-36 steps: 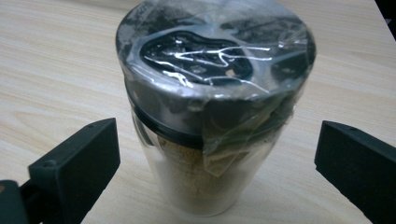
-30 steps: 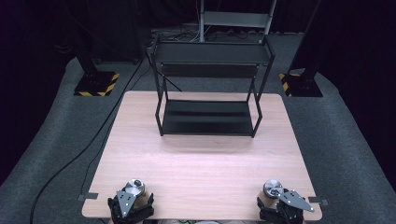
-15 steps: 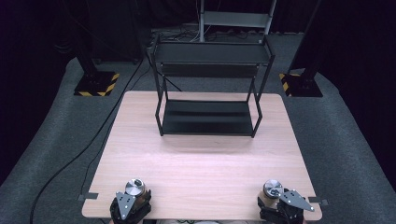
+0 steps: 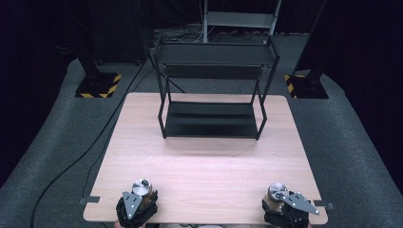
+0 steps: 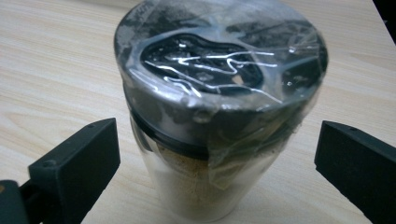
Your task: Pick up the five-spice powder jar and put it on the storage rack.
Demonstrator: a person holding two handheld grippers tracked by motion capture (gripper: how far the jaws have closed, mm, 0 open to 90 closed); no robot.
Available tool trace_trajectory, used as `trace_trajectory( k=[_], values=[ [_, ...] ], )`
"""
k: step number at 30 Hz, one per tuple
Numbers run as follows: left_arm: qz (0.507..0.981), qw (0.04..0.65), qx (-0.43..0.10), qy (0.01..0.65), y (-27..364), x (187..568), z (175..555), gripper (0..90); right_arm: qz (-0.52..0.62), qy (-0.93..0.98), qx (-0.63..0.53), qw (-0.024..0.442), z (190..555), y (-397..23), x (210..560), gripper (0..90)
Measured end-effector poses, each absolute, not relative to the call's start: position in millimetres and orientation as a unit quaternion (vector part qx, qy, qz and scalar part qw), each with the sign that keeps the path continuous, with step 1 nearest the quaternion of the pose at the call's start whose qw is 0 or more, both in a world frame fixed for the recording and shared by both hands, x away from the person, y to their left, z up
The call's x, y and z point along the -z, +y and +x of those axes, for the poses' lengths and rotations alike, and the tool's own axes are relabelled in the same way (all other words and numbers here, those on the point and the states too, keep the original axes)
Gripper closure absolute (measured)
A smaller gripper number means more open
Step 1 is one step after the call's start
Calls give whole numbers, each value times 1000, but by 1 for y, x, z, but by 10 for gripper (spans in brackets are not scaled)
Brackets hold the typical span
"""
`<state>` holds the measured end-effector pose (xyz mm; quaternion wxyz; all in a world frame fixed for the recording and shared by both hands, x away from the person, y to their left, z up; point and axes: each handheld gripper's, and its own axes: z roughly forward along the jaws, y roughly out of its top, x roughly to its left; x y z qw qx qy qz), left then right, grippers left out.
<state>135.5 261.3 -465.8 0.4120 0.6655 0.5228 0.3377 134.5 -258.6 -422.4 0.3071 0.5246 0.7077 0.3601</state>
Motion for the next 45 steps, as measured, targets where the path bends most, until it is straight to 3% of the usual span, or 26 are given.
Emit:
trace_trajectory(
  k=[45],
  values=[
    [686,429,-315,497,241,458,183,315,522,712,-354,308,137,-256,424,0]
  ],
)
